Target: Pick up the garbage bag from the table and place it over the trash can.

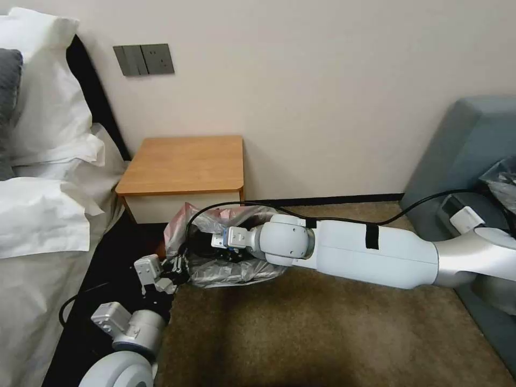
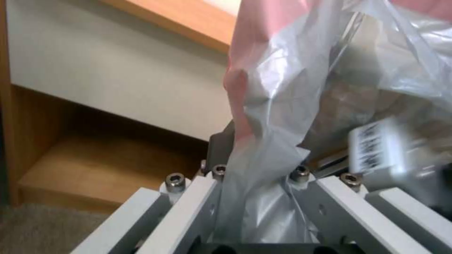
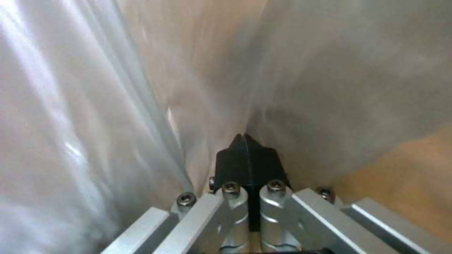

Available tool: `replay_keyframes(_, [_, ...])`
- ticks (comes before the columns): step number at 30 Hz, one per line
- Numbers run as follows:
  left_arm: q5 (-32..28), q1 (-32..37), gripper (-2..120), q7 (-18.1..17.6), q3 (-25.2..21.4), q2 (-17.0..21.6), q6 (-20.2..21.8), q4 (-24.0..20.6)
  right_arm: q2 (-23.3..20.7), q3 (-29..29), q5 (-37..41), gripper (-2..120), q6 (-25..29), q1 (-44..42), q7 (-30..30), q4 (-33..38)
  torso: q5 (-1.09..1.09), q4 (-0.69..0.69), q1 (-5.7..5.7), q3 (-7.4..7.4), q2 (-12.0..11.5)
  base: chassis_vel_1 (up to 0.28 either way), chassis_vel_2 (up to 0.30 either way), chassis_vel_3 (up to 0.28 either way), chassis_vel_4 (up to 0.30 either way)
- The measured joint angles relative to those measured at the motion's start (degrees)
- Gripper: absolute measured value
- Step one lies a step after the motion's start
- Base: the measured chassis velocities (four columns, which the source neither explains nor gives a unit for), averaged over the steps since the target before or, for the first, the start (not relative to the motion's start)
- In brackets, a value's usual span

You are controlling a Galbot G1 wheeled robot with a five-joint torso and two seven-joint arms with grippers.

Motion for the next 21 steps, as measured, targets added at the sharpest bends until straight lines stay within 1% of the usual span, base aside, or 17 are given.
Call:
replay_keyframes(2, [-0.68, -0.32, 7, -0.81, -0.03, -0.04, 0.26, 0.58, -0.68, 0.83, 1.62, 0, 0.01, 0.07, 1.0, 1.74, 0.0, 0.0, 0.0, 0.0, 0.0, 0.0, 0.0, 0.0, 0.0])
replay_keyframes(3, [-1.65, -0.67, 7, -1.71, -0.16, -0.09, 0.57, 1.05, -1.72, 1.48, 2.62, 0, 0.01, 0.16, 1.77, 3.64, 0.0, 0.0, 0.0, 0.0, 0.0, 0.0, 0.0, 0.0, 0.0])
replay_keyframes(4, [-1.65, -0.67, 7, -1.71, -0.16, -0.09, 0.57, 1.05, -1.72, 1.48, 2.62, 0, 0.01, 0.16, 1.77, 3.64, 0.0, 0.0, 0.0, 0.0, 0.0, 0.0, 0.0, 0.0, 0.0])
replay_keyframes(6, [-3.08, -1.04, 7, -2.73, -0.4, -0.18, 1.02, 1.49, -3.09, 2.16, 3.78, 0, 0.03, 0.21, 2.63, 5.87, 0.0, 0.0, 0.0, 0.0, 0.0, 0.0, 0.0, 0.0, 0.0])
replay_keyframes(8, [-4.93, -1.53, 7, -4.1, -0.66, -0.22, 1.72, 1.97, -4.78, 2.93, 6.56, 0, 0.02, 0.27, 4.82, 8.74, 0.0, 0.0, 0.0, 0.0, 0.0, 0.0, 0.0, 0.0, 0.0])
replay_keyframes(13, [-6.34, -2.02, 7, -4.95, -0.78, -0.22, 2.31, 2.66, -5.91, 4.81, 9.46, 0, 0.03, 0.02, 7.41, 11.41, 0.0, 0.0, 0.0, 0.0, -0.01, 0.0, 0.0, 0.0, 0.0])
replay_keyframes(16, [-6.68, -2.16, 7, -5.14, -0.8, -0.18, 2.5, 3.09, -6.23, 7.64, 11.71, 0, 0.04, -0.38, 9.22, 12.74, 0.0, 0.0, 0.0, 0.0, -0.01, 0.0, 0.0, 0.0, 0.0])
replay_keyframes(17, [-6.68, -2.16, 7, -5.14, -0.8, -0.18, 2.5, 3.09, -6.23, 7.64, 11.71, 0, 0.04, -0.38, 9.22, 12.74, 0.0, 0.0, 0.0, 0.0, -0.01, 0.0, 0.0, 0.0, 0.0])
replay_keyframes(21, [-6.73, -1.98, 7, -5.15, -0.98, -0.06, 2.56, 3.44, -7.05, 10.73, 13.79, 0, 0.04, -0.56, 10.59, 13.91, 0.0, 0.0, 0.0, 0.0, -0.01, 0.0, 0.0, 0.0, 0.0])
